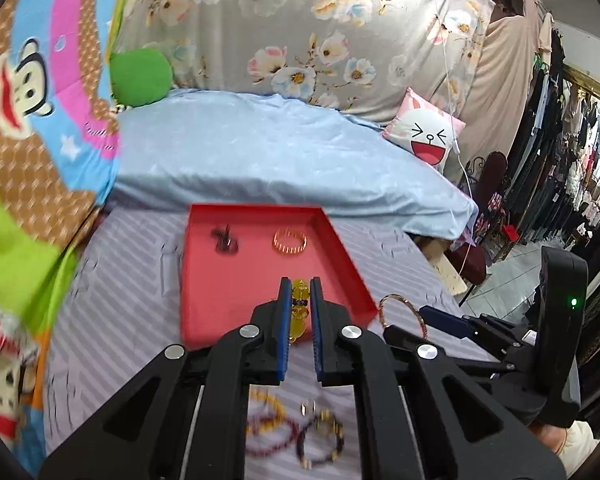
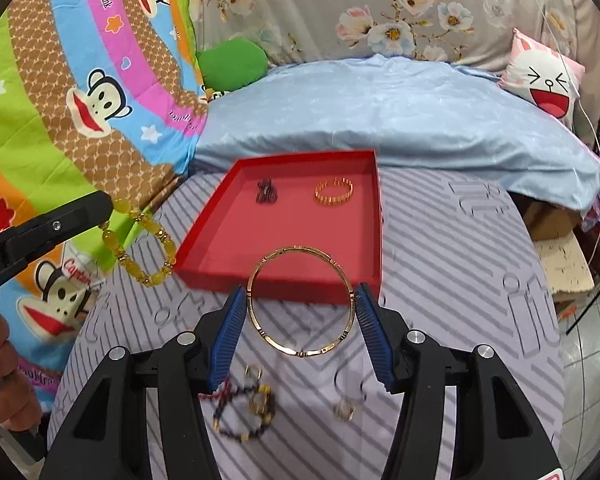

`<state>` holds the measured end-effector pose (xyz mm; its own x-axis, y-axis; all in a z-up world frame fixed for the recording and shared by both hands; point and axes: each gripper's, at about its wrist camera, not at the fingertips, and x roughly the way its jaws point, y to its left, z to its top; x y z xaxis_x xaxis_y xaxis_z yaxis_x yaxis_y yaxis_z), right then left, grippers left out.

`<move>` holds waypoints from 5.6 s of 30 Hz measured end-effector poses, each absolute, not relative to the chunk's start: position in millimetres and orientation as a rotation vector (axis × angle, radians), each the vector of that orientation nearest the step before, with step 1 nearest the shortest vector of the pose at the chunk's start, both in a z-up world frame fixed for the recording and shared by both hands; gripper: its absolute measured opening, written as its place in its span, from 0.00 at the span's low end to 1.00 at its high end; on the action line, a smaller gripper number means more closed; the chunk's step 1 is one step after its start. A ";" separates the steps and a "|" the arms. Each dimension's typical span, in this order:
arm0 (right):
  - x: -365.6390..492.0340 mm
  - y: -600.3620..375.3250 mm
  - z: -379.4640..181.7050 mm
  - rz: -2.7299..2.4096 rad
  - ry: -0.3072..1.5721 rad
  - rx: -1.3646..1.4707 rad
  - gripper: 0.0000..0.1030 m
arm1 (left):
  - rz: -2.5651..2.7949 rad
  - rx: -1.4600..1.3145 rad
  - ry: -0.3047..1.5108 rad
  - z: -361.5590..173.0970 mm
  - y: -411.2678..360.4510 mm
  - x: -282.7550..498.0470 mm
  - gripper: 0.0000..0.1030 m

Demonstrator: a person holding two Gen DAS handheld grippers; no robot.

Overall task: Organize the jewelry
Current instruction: 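Carry the yellow bracelet with the left tool while the right tool carries the gold bangle to the tray, then open both tools to drop the yellow bracelet and gold bangle into the tray, then withdraw both tools from the tray back over the remaining jewelry, then lower the left tool onto the dark red bead bracelet and close, then lift the dark red bracelet with the left tool while the right tool reaches the black bead bracelet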

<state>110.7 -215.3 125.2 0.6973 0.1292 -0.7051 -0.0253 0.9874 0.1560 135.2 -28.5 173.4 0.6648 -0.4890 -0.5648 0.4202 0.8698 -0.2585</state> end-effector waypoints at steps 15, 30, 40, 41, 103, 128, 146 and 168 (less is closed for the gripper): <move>240.5 -221.1 77.5 0.038 0.867 0.125 0.52 | -0.500 -0.206 0.804 104.6 -50.2 280.2 0.09; 280.6 -212.6 42.5 0.046 0.954 0.125 0.53 | -0.336 -0.081 0.864 55.2 -42.1 315.1 0.09; 278.1 -212.8 49.7 0.039 0.936 0.126 0.54 | -0.301 -0.034 0.771 72.6 -44.8 305.7 0.40; 276.9 -213.2 51.6 0.039 0.932 0.127 0.54 | -0.298 -0.033 0.763 75.1 -44.5 304.7 0.40; -8.8 -213.5 41.8 -0.016 0.976 0.167 0.55 | -0.244 -0.061 0.906 11.3 -1.1 70.8 0.40; 0.8 -218.9 24.2 -0.041 0.989 0.176 0.55 | -0.241 -0.063 0.879 2.2 10.7 43.2 0.09; 5.4 -196.0 22.0 0.020 0.994 0.153 0.55 | -0.317 -0.054 0.855 13.2 2.9 13.7 0.04; 23.4 -176.7 22.0 0.048 0.987 0.124 0.55 | -0.289 -0.041 0.880 3.2 2.9 31.1 0.08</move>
<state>23.4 -176.7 22.0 0.5506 0.0970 -0.8291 0.0161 0.9918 0.1267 31.1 2.9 3.2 0.6009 -0.2656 -0.7539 0.2322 0.9605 -0.1533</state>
